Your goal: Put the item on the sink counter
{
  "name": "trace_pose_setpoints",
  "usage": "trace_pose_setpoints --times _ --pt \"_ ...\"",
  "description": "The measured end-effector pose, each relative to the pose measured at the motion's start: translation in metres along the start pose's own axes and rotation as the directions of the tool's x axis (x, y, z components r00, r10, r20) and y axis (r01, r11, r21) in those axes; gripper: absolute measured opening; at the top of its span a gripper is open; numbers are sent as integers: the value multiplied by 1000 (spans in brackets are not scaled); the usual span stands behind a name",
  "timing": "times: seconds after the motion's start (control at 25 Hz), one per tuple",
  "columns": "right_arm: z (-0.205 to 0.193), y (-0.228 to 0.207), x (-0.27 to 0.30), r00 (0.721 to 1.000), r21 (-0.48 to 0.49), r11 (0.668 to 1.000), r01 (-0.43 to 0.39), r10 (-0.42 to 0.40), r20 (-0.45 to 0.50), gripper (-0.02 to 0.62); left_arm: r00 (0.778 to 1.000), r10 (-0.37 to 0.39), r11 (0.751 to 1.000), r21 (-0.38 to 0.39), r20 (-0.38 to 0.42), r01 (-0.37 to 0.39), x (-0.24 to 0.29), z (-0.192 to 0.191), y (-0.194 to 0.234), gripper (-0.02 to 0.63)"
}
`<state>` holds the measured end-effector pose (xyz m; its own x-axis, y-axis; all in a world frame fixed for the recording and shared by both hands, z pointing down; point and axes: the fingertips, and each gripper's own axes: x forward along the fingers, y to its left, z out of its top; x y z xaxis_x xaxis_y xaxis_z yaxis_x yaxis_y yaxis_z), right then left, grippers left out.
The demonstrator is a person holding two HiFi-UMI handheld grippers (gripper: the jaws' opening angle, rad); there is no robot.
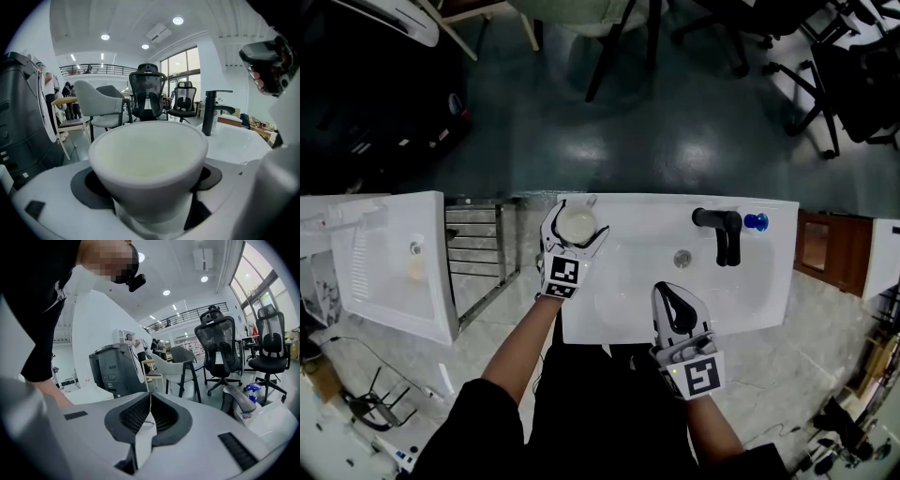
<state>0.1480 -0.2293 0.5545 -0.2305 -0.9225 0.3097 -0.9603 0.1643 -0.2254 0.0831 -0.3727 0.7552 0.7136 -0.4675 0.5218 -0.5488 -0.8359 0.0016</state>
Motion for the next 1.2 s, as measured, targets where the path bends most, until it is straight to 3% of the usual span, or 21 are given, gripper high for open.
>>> trace_pose_setpoints --times 0.16,0.24,0.68,0.92,1.2 --pt "9 -10 -12 998 74 996 52 -54 17 34 999 20 997 -77 -48 -24 -1 -8 6 465" --pt "16 -8 -16 998 95 994 49 -53 44 34 999 20 997 -78 -46 -23 -2 -9 7 465" --pt "17 6 -35 998 63 998 23 -27 61 34 996 -5 996 -89 -86 -3 -16 -14 -1 466" --pt "22 16 -52 998 37 999 -8 5 63 34 997 48 987 -150 -65 -57 -51 -8 -6 467" --pt "35 18 -77 998 25 999 -24 22 66 34 990 143 964 -229 11 -136 -119 26 -24 467"
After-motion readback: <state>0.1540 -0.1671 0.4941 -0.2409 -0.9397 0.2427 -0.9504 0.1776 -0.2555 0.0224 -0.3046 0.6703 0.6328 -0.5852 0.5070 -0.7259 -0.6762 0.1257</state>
